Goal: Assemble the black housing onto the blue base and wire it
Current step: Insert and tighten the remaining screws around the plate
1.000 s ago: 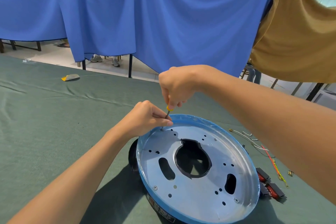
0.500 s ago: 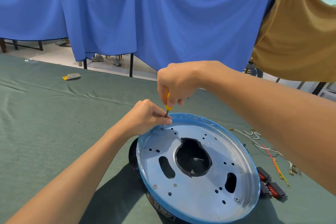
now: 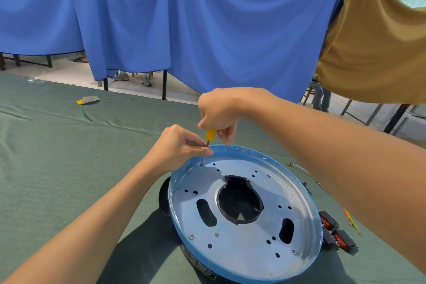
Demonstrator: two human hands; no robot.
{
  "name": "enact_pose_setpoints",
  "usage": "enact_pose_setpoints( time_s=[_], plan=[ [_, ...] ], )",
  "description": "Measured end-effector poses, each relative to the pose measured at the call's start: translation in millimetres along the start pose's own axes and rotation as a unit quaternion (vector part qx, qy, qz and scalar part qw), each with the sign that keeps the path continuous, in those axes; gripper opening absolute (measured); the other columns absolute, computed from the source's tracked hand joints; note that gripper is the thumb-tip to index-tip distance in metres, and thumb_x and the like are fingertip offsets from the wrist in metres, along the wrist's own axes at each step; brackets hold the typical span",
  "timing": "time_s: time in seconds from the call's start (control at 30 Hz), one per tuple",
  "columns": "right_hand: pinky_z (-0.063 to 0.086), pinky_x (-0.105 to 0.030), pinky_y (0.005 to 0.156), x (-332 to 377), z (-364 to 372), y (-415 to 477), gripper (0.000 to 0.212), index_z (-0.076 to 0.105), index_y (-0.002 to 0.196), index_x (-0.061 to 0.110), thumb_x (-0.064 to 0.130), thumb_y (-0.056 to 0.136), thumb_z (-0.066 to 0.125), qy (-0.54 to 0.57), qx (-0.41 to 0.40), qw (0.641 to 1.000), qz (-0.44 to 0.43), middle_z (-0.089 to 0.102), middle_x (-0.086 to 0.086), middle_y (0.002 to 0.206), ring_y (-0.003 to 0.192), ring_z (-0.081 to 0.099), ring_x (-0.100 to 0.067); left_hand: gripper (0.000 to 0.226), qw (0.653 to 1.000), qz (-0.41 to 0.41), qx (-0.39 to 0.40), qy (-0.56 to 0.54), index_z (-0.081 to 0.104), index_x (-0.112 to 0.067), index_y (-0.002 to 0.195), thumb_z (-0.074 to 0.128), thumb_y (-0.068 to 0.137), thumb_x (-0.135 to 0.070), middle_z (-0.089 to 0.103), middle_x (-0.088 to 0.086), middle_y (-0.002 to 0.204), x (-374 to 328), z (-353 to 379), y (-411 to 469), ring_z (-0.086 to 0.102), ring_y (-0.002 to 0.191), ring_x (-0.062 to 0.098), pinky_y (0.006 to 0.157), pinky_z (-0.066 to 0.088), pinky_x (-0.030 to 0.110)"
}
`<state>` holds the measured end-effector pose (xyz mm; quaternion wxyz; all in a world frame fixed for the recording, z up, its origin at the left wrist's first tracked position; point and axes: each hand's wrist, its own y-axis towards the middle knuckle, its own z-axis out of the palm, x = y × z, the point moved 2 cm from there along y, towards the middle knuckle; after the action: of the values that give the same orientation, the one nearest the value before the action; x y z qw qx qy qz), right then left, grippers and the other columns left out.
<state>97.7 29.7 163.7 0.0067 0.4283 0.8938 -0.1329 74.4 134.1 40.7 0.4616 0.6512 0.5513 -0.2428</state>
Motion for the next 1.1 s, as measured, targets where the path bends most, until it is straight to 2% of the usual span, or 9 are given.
enact_pose_setpoints(
  time_s=[0.1,0.2,0.37,0.43,0.5,0.6,0.73,0.87,1.1],
  plan=[
    [0.051,-0.022,0.057,-0.2,1.2,-6.8,0.011,0.069,0.085,0.012,0.022,0.087,0.066,-0.034,-0.042,0.996,-0.066,0.064,0.005,0.053,0.059,0.07,-0.01,0.008,1.0,-0.009,0.003,-0.004,0.081,-0.022,0.079,0.085,0.072,-0.022,0.076,-0.009,0.073,0.5,-0.7,1.4,0.072,0.076,0.01,0.078,0.057,0.034],
    [0.054,-0.024,0.059,1.4,3.1,-7.4,0.009,0.071,0.082,0.013,0.021,0.086,0.069,-0.063,-0.043,0.994,-0.077,0.067,0.004,0.055,0.055,0.061,0.001,0.006,1.0,-0.016,0.012,-0.01,0.08,-0.027,0.075,0.085,0.073,-0.024,0.076,-0.008,0.072,1.2,-1.1,-0.4,0.072,0.079,0.019,0.077,0.055,0.04],
    [0.041,-0.015,0.042,5.3,0.8,2.6,0.033,0.058,0.062,0.012,0.022,0.094,0.059,0.003,-0.004,1.0,-0.012,0.064,0.005,0.046,0.038,0.058,-0.006,0.008,1.0,0.009,0.028,-0.009,0.08,-0.027,0.074,0.083,0.075,-0.021,0.074,-0.01,0.067,1.4,0.7,0.5,0.059,0.058,-0.003,0.06,0.048,0.017],
    [0.042,-0.017,0.044,8.0,-0.6,4.3,0.034,0.058,0.065,0.012,0.025,0.096,0.056,0.004,0.008,1.0,-0.003,0.066,0.004,0.049,0.038,0.059,-0.006,0.006,1.0,0.009,0.027,-0.006,0.08,-0.024,0.074,0.083,0.076,-0.02,0.072,-0.009,0.063,1.4,0.2,1.2,0.052,0.052,-0.005,0.053,0.038,0.01],
    [0.049,-0.019,0.051,8.5,-2.4,1.9,0.034,0.058,0.069,0.011,0.033,0.094,0.06,0.002,0.025,1.0,-0.002,0.068,0.003,0.052,0.044,0.064,-0.008,0.004,1.0,0.004,0.026,-0.004,0.081,-0.022,0.078,0.083,0.076,-0.019,0.073,-0.01,0.066,2.0,-0.2,1.2,0.054,0.054,-0.005,0.056,0.04,0.01],
    [0.052,-0.02,0.053,4.9,-7.8,-6.6,0.026,0.064,0.077,0.014,0.036,0.081,0.076,-0.035,-0.022,0.999,-0.018,0.062,0.009,0.044,0.051,0.069,-0.011,0.005,1.0,0.001,0.025,-0.004,0.081,-0.019,0.081,0.082,0.077,-0.018,0.073,-0.013,0.066,2.3,-0.2,0.4,0.057,0.052,-0.008,0.055,0.04,0.006],
    [0.049,-0.019,0.047,2.4,-8.1,-11.9,0.005,0.073,0.084,0.014,0.016,0.081,0.075,-0.067,-0.053,0.994,-0.069,0.065,0.005,0.053,0.053,0.067,-0.005,0.009,0.999,-0.002,0.035,-0.002,0.081,-0.016,0.085,0.082,0.077,-0.019,0.075,-0.009,0.071,2.7,0.2,1.6,0.062,0.059,-0.006,0.058,0.046,0.01],
    [0.048,-0.018,0.048,-4.5,-6.4,-6.9,0.018,0.067,0.07,0.008,0.016,0.085,0.071,-0.023,0.019,1.0,-0.009,0.062,0.004,0.045,0.042,0.058,-0.006,0.007,0.999,0.001,0.043,0.015,0.081,-0.021,0.085,0.081,0.078,-0.021,0.076,-0.011,0.076,1.3,2.3,1.7,0.071,0.079,0.005,0.078,0.056,0.025],
    [0.034,-0.019,0.041,-4.9,-1.7,0.0,0.02,0.06,0.073,0.003,0.009,0.092,0.062,0.08,0.071,0.993,0.052,0.05,-0.004,0.053,0.043,0.039,-0.015,0.004,0.999,0.002,0.044,0.029,0.08,-0.026,0.083,0.081,0.08,-0.024,0.076,-0.014,0.077,0.5,2.6,0.2,0.071,0.084,0.009,0.084,0.056,0.035]
  ],
)
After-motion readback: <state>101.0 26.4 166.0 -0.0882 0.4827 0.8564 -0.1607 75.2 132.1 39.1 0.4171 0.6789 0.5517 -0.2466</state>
